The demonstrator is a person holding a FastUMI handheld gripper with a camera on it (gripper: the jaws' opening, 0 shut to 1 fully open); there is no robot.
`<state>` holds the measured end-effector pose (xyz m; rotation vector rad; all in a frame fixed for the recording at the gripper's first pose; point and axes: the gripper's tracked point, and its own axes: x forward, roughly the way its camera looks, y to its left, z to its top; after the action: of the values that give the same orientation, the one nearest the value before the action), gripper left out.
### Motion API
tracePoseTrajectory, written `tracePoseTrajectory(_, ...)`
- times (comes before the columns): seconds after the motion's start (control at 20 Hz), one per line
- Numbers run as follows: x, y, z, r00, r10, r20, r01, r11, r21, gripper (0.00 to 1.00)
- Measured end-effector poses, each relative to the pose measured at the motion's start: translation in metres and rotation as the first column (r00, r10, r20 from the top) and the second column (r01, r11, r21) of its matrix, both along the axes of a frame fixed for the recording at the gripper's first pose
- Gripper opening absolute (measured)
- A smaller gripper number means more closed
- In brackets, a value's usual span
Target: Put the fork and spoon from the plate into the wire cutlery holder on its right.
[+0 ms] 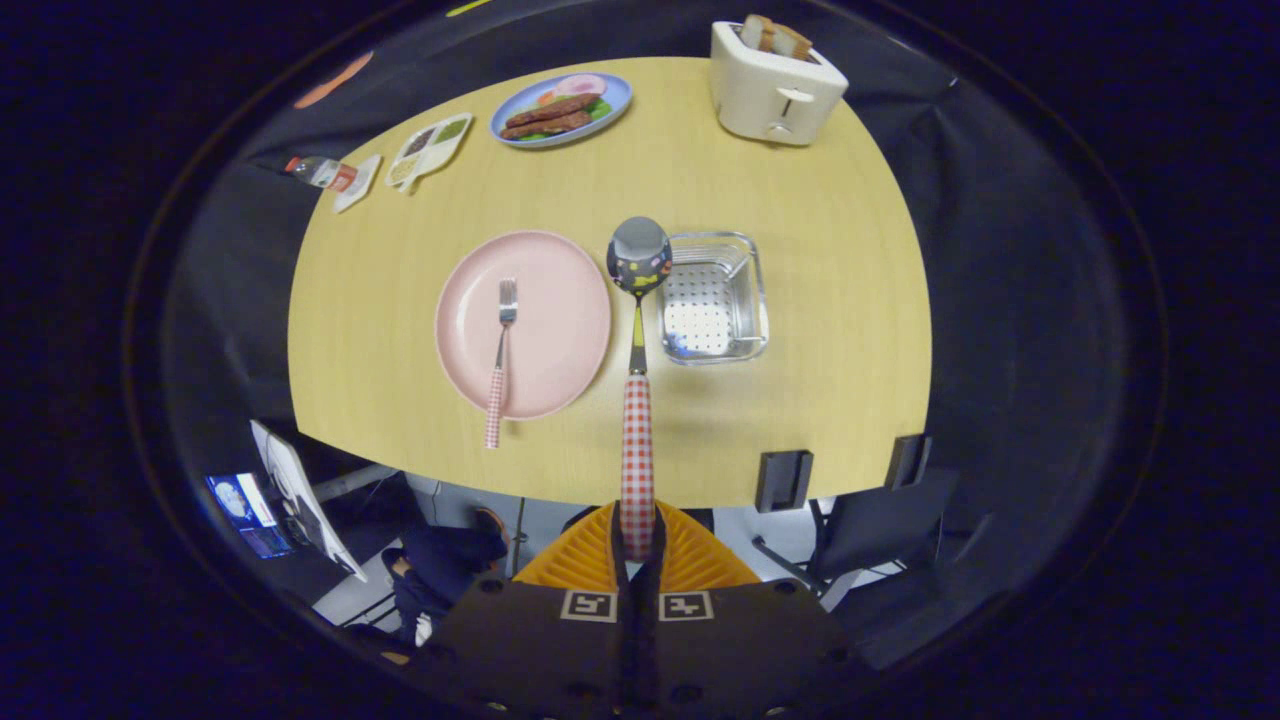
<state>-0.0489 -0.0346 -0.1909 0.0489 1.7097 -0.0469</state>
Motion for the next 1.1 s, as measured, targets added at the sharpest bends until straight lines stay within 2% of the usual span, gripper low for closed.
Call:
tracePoseTrajectory(0.25,-0.014,-0.023,-0.002,0.992,-0.065,-0.105,0.064,0.998,-0.014,0.0)
tracePoseTrajectory(0.75,0.009,-0.018,-0.015,0.956,-0.094,-0.279,0.103,0.995,0.017,0.01)
tracePoseTrajectory(0.85,0.017,-0.012,-0.014,0.94,-0.124,-0.318,0.145,0.988,0.046,0.0)
tracePoseTrajectory(0.95,0.024,-0.022,-0.02,0.945,-0.104,-0.31,0.117,0.993,0.024,0.01)
tracePoseTrajectory(1.1,0.03,-0.024,-0.023,0.938,-0.108,-0.328,0.118,0.993,0.01,0.02)
